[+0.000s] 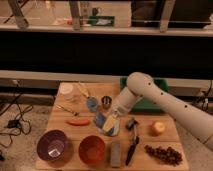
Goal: Place sponge in purple bowl
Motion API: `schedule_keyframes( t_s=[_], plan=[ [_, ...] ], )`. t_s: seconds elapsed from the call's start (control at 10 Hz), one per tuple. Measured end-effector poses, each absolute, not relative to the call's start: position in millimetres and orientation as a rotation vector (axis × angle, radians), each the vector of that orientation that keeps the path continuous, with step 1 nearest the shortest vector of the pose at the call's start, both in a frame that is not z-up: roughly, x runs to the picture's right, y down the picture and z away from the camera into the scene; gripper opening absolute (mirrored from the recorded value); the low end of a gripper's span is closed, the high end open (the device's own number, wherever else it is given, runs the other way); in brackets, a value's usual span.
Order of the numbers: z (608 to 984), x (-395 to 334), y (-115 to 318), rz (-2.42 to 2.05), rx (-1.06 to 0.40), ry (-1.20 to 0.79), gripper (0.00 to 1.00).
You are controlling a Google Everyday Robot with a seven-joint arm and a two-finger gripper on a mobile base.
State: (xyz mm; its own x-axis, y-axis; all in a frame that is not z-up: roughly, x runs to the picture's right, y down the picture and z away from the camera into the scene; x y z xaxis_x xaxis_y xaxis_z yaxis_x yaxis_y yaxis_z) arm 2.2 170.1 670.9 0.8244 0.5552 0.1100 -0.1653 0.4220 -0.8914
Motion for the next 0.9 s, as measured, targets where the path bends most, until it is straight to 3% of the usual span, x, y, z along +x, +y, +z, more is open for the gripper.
schedule_keyframes(
  t_s=[0.9],
  plan=[
    [661, -18, 194, 0.386, -1.091, -0.436, 0.00]
  ],
)
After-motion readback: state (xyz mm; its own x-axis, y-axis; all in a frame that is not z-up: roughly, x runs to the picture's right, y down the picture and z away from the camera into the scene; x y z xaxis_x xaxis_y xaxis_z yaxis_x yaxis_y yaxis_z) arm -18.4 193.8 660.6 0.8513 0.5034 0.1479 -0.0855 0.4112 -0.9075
